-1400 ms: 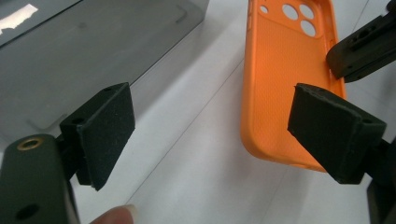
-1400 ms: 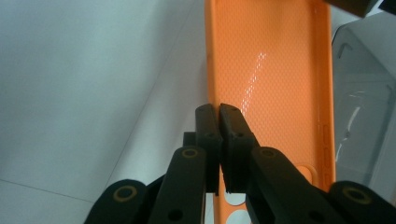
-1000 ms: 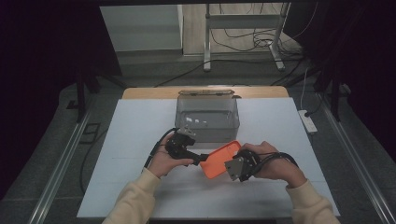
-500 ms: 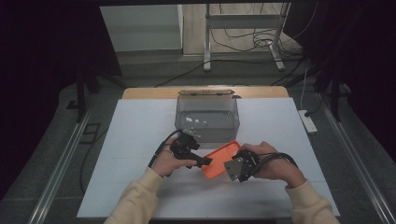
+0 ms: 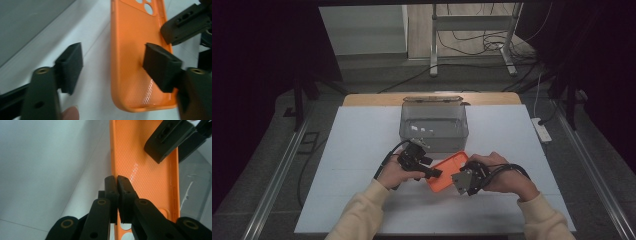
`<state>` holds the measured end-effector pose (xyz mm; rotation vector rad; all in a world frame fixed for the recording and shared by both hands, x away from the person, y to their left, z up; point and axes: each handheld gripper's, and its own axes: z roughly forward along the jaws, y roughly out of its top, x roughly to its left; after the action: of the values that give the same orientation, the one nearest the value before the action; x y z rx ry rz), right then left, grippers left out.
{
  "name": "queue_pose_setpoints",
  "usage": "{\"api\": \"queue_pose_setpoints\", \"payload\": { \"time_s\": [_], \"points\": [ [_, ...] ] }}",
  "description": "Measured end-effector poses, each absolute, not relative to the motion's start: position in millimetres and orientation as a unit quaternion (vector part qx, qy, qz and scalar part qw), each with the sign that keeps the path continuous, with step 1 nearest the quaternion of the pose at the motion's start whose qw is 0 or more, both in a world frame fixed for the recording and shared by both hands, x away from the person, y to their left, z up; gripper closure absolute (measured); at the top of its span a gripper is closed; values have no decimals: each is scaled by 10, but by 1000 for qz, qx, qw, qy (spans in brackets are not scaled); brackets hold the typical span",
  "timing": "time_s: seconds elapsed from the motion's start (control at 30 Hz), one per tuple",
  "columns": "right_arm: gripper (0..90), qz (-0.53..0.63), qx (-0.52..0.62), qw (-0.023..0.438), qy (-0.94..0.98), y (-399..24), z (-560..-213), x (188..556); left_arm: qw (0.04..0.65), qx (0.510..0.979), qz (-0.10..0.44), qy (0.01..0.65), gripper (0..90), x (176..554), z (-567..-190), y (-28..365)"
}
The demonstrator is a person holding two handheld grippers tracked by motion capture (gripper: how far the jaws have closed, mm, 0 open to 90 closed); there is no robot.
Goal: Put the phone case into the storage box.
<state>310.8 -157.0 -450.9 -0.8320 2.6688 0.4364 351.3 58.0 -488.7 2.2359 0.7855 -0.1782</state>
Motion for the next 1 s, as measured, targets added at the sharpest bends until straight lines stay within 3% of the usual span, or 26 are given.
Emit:
{"api": "queue_pose_setpoints", "payload": {
  "time_s": [0.17, 0.43, 1.0],
  "points": [
    [871, 152, -292, 156, 931, -1566, -4513, 3107, 379, 871, -107, 293, 569, 3525, -4884, 594],
    [876, 147, -294, 153, 932, -1555, -4541, 3106, 402, 860, -116, 291, 765, 3530, -4815, 701],
    [880, 157, -281, 160, 933, -1574, -4514, 3115, 416, 857, -90, 291, 809, 3460, -4724, 706]
  ]
}}
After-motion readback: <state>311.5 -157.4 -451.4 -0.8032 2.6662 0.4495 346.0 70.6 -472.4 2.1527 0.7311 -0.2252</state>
